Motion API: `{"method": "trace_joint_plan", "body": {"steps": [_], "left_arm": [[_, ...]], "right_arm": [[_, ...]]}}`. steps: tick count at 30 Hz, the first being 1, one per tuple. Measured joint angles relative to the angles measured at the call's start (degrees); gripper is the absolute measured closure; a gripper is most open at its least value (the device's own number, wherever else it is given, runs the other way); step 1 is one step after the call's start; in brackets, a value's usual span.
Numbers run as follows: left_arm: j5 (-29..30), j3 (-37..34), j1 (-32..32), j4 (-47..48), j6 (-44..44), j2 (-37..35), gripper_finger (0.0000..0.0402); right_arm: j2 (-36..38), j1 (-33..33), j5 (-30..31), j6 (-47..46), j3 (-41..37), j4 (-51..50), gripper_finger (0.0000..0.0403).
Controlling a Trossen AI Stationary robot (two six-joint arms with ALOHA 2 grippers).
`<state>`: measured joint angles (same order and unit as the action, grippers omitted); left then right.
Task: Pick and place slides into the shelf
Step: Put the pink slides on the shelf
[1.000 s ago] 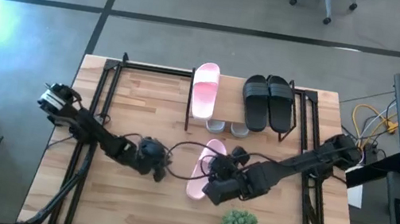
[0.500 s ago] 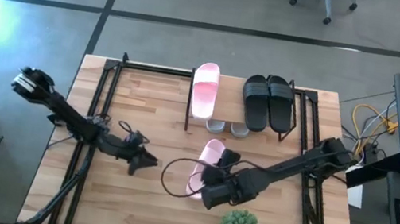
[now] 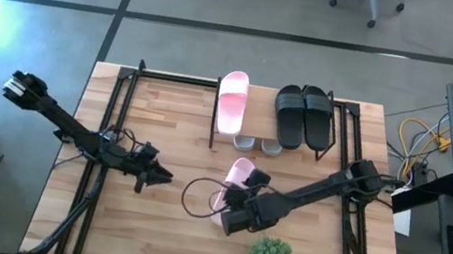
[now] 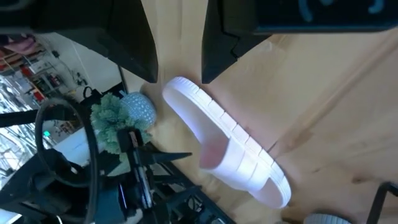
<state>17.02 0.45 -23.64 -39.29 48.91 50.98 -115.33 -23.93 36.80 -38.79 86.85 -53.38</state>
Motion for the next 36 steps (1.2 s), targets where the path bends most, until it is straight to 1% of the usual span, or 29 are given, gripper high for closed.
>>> {"method": "trace_joint_plan", "body": {"steps": [4, 14, 19, 22, 25, 29, 33, 36], "left_arm": [[-0.09, -0.02, 0.00, 0.03, -1.03, 0.00, 0.0293], [-1.09, -0.11, 0.00, 0.03, -1.53, 1.91, 0.0293], [-1.18, -0.13, 0.00, 0.02, -1.53, 2.31, 0.0293], [-1.36, -0.15, -0.02, 0.02, -1.53, 2.41, 0.0293], [-1.58, -0.15, -0.02, 0.00, -1.49, 2.39, 0.0293], [-1.76, -0.17, -0.02, 0.00, -1.45, 2.37, 0.0293], [-1.77, -0.17, -0.02, 0.00, -1.43, 2.37, 0.0293], [-1.76, -0.19, -0.02, 0.00, -1.39, 2.37, 0.0293]], "right_arm": [[0.10, 1.25, 0.69, -1.70, 0.04, 0.06, 0.0174], [0.00, 3.46, 0.06, -1.20, -0.08, 0.50, 0.0174], [-0.06, 4.73, -2.91, -0.06, -2.48, 2.61, 0.0174], [-0.06, 5.21, -3.18, 2.37, -3.98, 3.75, 0.0174], [-0.07, 5.66, -2.05, 5.21, -4.28, 3.78, 0.0174], [-0.07, 6.35, 2.00, 6.51, -4.29, 3.59, 0.0174], [-0.07, 7.46, 1.23, 6.52, -4.61, 3.56, 0.0177], [-0.05, 8.00, 0.73, 6.50, -5.73, 3.56, 0.0187]]}}
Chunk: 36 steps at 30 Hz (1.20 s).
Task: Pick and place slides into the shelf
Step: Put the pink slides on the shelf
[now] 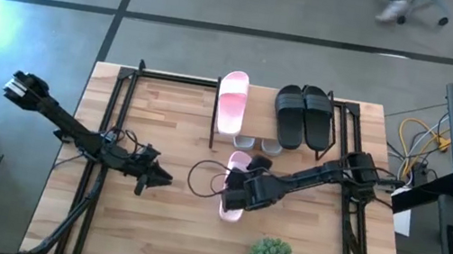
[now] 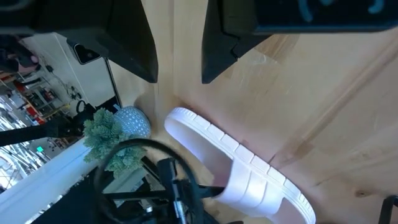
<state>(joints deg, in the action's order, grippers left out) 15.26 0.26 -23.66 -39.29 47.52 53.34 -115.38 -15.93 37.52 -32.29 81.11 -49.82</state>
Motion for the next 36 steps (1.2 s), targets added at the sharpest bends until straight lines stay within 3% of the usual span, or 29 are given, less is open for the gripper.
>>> {"method": "trace_joint_plan", "body": {"steps": [6, 18, 32, 36], "left_arm": [[-0.01, -0.01, 0.00, 0.00, 0.05, 0.01, 0.0293], [-0.01, -0.01, 0.00, 0.03, 0.12, 0.01, 0.0293], [0.01, -0.01, 0.00, -0.04, 0.32, 0.02, 0.0293], [0.01, -0.01, 0.02, -0.12, 0.32, 0.02, 0.0293]], "right_arm": [[-0.01, 0.75, -0.46, 0.00, -2.25, -0.07, 0.0236], [0.05, 1.10, 0.10, 2.79, -2.51, 0.33, 0.0382], [2.07, -6.40, -4.81, 2.46, 13.63, -12.43, 0.0393], [3.09, -9.49, -3.40, -2.38, 19.26, -17.41, 0.0394]]}}
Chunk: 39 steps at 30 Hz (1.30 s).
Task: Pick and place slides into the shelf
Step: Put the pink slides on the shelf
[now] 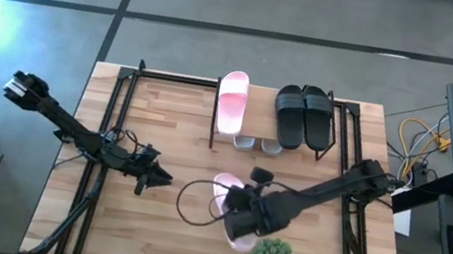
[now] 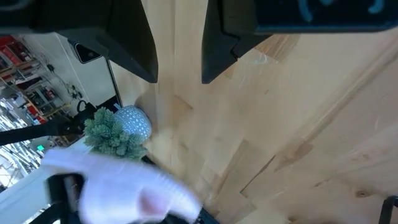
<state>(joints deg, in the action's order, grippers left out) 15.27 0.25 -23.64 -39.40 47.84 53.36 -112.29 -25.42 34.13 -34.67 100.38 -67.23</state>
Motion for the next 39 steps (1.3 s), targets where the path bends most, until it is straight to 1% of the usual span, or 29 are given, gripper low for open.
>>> {"method": "trace_joint_plan", "body": {"steps": [2, 6, 8, 10, 13, 16, 19, 25, 30, 32, 36, 39], "left_arm": [[0.00, 0.00, -0.02, -0.10, -0.01, 0.00, 0.0293], [0.00, 0.20, -0.01, -0.16, 1.34, -0.01, 0.0293], [0.00, 0.37, -0.02, -0.23, 1.39, 0.00, 0.0293], [0.00, 0.69, -0.01, -0.55, 1.46, 0.00, 0.0293], [0.00, 1.90, 0.01, -1.06, 1.50, -0.02, 0.0293], [0.00, 3.20, 0.01, -1.03, 1.50, -0.02, 0.0293], [0.18, 3.99, 0.01, -1.04, 1.50, -0.02, 0.0293], [3.32, 3.91, 0.05, -0.64, 1.31, -0.39, 0.0293], [3.63, 3.91, 0.05, -0.86, 1.39, -1.10, 0.0293], [3.68, 3.89, 0.05, -0.75, 1.31, -1.63, 0.0293], [5.75, 3.89, 0.05, -0.67, 1.30, -1.81, 0.0293], [7.36, 3.87, 0.05, -0.69, 1.30, -1.71, 0.0293]], "right_arm": [[0.08, -1.46, 4.21, -3.20, 3.38, -3.68, 0.0394], [0.09, -3.57, 15.54, -10.32, 10.70, -10.64, 0.0394], [0.09, -3.68, 19.41, -13.47, 14.18, -13.44, 0.0394], [0.09, -2.95, 21.76, -15.39, 16.80, -15.81, 0.0394], [0.09, -0.77, 25.49, -15.87, 19.29, -17.30, 0.0394], [0.06, 3.12, 26.34, -15.85, 21.27, -20.14, 0.0394], [0.09, 8.59, 26.34, -14.66, 22.35, -22.96, 0.0394], [1.74, 21.00, 24.14, 0.26, 22.93, -22.69, 0.0394], [2.57, 29.98, 24.09, 15.29, 21.11, -21.52, 0.0394], [2.78, 32.25, 23.23, 21.51, 20.06, -19.58, 0.0394], [3.32, 35.21, 17.26, 34.45, 15.93, -11.68, 0.0394], [3.37, 36.49, 16.84, 40.90, 12.54, -4.19, 0.0394]]}}
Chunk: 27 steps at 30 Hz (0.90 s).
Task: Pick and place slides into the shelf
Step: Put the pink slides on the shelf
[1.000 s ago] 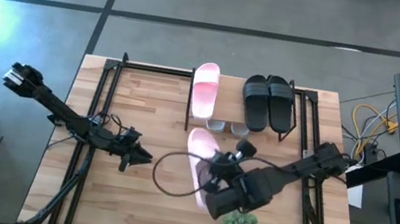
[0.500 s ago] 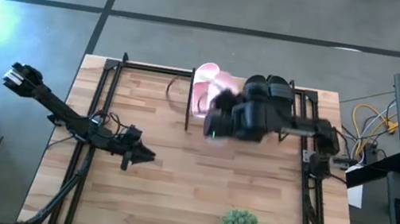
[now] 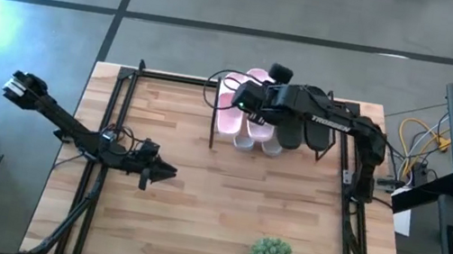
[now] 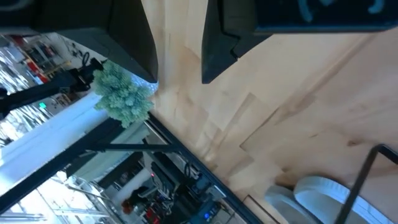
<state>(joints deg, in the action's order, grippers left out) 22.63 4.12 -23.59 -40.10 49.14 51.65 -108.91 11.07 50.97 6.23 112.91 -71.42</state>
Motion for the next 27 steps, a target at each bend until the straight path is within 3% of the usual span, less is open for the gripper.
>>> {"method": "trace_joint_plan", "body": {"steps": [3, 12, 21, 27], "left_arm": [[0.29, -0.02, 0.00, 0.00, -0.01, -0.06, 0.0293], [0.42, -0.02, 0.00, 0.02, -0.02, -0.06, 0.0293], [1.36, -0.11, 0.35, 0.05, -0.02, -0.06, 0.0293], [1.34, -0.57, 0.35, 0.07, 0.05, -0.06, 0.0293]], "right_arm": [[0.49, 1.33, 0.02, 1.13, -1.85, 4.05, 0.0394], [1.00, 3.33, 1.08, -7.87, -5.16, 4.45, 0.0394], [0.95, 3.30, 0.33, -9.59, -12.43, 6.65, 0.0394], [0.94, 3.41, -1.00, -8.36, -12.94, 10.86, 0.0394]]}}
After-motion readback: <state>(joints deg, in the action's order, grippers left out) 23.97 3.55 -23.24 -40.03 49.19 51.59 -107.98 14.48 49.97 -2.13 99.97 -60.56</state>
